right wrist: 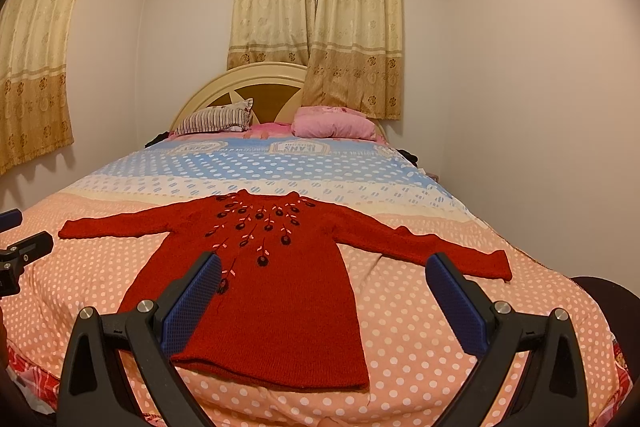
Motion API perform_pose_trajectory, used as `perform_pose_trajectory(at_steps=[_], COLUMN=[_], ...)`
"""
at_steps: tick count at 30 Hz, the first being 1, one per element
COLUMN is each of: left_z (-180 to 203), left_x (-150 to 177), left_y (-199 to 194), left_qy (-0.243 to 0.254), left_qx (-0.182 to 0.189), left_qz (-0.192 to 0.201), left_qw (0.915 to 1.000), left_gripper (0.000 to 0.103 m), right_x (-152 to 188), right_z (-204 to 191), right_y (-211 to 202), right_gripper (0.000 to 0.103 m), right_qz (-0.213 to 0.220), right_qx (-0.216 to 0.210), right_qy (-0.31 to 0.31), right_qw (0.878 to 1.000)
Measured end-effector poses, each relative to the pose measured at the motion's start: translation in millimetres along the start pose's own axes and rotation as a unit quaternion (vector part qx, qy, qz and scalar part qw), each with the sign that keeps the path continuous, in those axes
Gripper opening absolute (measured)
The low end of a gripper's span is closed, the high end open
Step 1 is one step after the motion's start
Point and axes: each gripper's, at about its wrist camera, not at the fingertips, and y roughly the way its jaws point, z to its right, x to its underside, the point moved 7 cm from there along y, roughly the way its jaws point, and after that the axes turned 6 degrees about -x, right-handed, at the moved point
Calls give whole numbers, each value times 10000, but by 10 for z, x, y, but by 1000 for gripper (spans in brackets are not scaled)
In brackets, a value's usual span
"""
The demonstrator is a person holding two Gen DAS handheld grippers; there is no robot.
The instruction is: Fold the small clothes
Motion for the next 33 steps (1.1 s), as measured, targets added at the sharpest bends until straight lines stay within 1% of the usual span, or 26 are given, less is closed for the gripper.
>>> perform_pose_trajectory(at_steps=[23,29,33], left_z=[10,9,4], left_x=[23,44,71], left_y=[8,23,57], left_qy=[-1,-1,13], left_qx=[11,7,10], left_qz=[-37,-55,-100], left_qw=[10000,10000,9999], left_gripper=[103,103,103], right_x=[38,30,44], right_z=[3,-23,-45], right_y=[12,4,5], right_gripper=[102,102,102], right_qz=[-45,-22,-37], right_qx=[-17,-86,-253], right_qy=[-29,-136,-157], right_qw=[10000,9999,9995])
